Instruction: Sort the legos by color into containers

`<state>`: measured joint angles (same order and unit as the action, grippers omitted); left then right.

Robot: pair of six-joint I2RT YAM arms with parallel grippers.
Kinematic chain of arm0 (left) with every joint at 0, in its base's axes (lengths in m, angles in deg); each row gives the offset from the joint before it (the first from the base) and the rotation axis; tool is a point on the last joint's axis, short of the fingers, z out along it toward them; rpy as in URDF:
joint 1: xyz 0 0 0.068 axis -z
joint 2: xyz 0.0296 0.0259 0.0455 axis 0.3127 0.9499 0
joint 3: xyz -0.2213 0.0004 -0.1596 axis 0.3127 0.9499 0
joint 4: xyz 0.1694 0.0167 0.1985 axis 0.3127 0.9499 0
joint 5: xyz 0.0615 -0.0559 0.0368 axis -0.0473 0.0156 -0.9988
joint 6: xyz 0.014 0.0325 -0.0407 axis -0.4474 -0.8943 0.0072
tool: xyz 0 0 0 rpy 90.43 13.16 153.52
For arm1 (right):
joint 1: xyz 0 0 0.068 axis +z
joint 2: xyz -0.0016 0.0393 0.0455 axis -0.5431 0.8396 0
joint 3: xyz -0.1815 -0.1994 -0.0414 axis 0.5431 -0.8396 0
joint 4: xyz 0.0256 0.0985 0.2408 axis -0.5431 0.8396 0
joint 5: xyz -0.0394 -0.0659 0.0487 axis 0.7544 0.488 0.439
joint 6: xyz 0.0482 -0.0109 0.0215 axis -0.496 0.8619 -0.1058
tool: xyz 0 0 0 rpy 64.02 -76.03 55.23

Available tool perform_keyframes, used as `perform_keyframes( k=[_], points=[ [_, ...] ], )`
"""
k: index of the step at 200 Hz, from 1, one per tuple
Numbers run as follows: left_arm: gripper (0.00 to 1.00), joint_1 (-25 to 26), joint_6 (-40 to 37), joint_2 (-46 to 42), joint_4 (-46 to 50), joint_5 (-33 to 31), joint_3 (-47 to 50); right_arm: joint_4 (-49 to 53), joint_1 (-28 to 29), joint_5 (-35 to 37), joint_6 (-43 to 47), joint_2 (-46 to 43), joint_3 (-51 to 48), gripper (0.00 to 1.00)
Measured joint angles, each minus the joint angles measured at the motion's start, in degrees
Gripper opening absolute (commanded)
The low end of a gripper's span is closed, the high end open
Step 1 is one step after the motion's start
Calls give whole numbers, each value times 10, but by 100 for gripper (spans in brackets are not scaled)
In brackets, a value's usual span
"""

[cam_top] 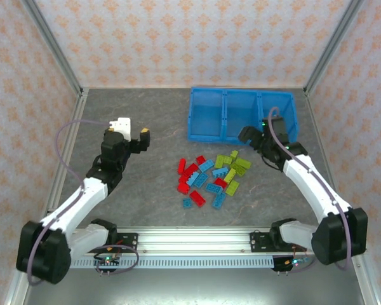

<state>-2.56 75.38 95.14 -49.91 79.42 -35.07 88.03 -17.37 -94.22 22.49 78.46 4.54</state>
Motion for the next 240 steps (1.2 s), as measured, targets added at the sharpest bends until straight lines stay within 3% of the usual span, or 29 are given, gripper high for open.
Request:
perform_keyframes(
  k=[37, 63, 84, 113, 144, 203, 240],
  points=[
    [100, 88, -23, -49, 199, 92, -139, 109, 91, -30, -33, 66, 40, 99],
    [100, 121, -108, -40, 357, 189, -259, 135, 127, -20, -46, 98, 44, 100],
    [100, 127, -185, -51, 425, 228, -268, 142, 129, 9, -58, 131, 44, 99],
    [100, 127, -241, -89, 434, 230, -162, 139, 127, 64, -88, 150, 37, 99],
    [100, 127, -266, -124, 434, 226, -78, 122, 107, 75, -113, 159, 21, 99],
    [100, 127, -285, -141, 416, 217, -69, 61, 80, 47, -158, 220, 6, 100],
    [100, 127, -285, -141, 414, 213, -69, 27, 80, 34, -174, 237, -1, 93]
  ],
)
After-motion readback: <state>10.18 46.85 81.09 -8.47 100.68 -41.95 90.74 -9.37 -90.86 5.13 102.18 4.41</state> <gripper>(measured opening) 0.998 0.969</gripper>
